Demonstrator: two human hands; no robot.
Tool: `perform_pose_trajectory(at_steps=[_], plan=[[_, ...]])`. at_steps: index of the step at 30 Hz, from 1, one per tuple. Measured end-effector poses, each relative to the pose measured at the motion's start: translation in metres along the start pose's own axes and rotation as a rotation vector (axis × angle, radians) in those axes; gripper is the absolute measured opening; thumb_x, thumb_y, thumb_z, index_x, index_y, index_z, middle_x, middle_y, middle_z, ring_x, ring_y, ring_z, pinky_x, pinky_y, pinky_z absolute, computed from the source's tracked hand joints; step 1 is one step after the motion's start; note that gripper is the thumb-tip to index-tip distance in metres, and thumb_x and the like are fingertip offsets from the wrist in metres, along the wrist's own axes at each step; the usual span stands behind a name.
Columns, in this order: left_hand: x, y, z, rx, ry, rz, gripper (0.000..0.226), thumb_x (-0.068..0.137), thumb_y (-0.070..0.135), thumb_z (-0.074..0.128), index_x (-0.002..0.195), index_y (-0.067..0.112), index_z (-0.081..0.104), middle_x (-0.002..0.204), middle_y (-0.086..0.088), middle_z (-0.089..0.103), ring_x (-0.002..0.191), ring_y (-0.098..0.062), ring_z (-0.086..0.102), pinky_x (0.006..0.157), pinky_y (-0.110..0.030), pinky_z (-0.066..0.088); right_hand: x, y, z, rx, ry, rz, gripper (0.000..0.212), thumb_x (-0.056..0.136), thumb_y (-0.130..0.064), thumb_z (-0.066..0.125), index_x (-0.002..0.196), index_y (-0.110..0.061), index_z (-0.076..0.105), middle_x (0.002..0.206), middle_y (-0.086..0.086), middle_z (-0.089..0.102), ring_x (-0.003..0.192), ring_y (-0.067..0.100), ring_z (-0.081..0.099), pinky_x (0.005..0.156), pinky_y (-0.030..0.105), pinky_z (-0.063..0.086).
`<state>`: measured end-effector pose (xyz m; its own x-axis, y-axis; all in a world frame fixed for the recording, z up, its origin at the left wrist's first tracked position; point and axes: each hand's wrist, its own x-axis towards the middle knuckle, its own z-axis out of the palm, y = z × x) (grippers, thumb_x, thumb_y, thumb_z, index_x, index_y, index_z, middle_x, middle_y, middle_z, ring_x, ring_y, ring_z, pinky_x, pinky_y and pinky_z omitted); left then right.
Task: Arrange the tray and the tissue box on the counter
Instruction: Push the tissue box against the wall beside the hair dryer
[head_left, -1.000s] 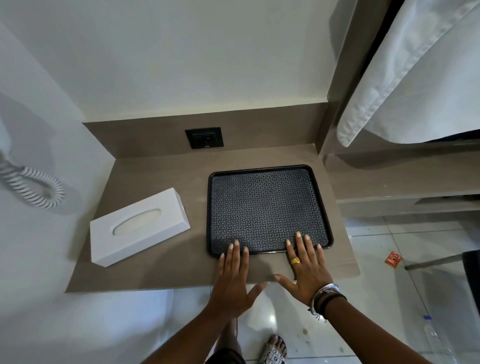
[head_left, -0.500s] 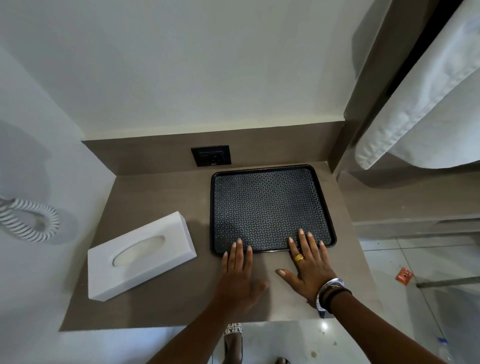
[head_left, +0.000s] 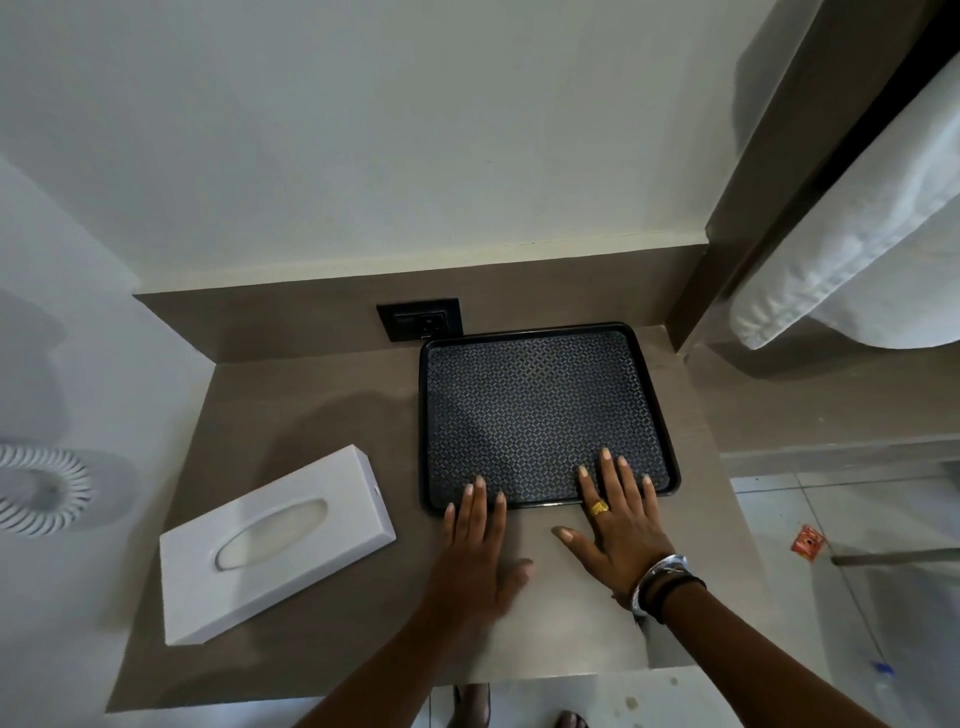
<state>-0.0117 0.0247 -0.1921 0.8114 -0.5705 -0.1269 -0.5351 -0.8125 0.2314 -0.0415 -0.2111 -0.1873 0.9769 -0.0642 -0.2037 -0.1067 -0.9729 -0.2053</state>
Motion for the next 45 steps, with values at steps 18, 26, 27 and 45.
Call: perform_pose_trajectory(at_steps=[18, 26, 27, 45], plan=[[-0.049, -0.086, -0.094, 0.047, 0.178, -0.223, 0.107, 0.079, 0.077, 0.049, 0.155, 0.006, 0.023, 0.164, -0.02, 0.01, 0.153, -0.036, 0.008, 0.121, -0.054, 0.01, -0.038, -0.132, 0.0, -0.043, -0.094, -0.428, 0.078, 0.084, -0.071, 0.028, 0.141, -0.022, 0.046, 0.149, 0.016, 0.041, 0.135, 0.044, 0.037, 0.102, 0.067, 0.035], [-0.07, -0.194, -0.12, 0.254, -0.138, -0.267, 0.142, 0.055, 0.095, 0.051, 0.158, 0.01, 0.002, 0.165, -0.019, -0.009, 0.153, -0.034, -0.007, 0.12, -0.056, -0.007, -0.029, -0.184, 0.033, -0.073, -0.169, -0.351, 0.085, 0.082, -0.076, 0.026, 0.15, -0.024, 0.024, 0.161, 0.014, 0.01, 0.145, 0.044, 0.007, 0.112, 0.069, 0.006], [-0.07, -0.205, -0.12, 0.237, -0.179, -0.291, 0.146, 0.052, 0.098, 0.048, 0.158, 0.011, -0.004, 0.164, -0.018, -0.014, 0.152, -0.033, -0.012, 0.12, -0.056, -0.009, -0.026, -0.188, 0.035, -0.082, -0.165, -0.336, 0.086, 0.081, -0.075, 0.027, 0.15, -0.024, 0.024, 0.161, 0.014, 0.011, 0.145, 0.044, 0.008, 0.112, 0.069, 0.006], [-0.065, -0.245, -0.107, 0.115, -0.093, -0.197, 0.139, 0.041, 0.082, 0.066, 0.154, 0.019, 0.013, 0.147, -0.011, 0.038, 0.131, -0.032, 0.04, 0.111, -0.046, 0.034, -0.017, -0.2, 0.052, -0.083, -0.14, -0.259, 0.086, 0.081, -0.078, 0.033, 0.151, -0.028, 0.019, 0.161, 0.009, 0.016, 0.146, 0.038, 0.007, 0.114, 0.062, 0.007]])
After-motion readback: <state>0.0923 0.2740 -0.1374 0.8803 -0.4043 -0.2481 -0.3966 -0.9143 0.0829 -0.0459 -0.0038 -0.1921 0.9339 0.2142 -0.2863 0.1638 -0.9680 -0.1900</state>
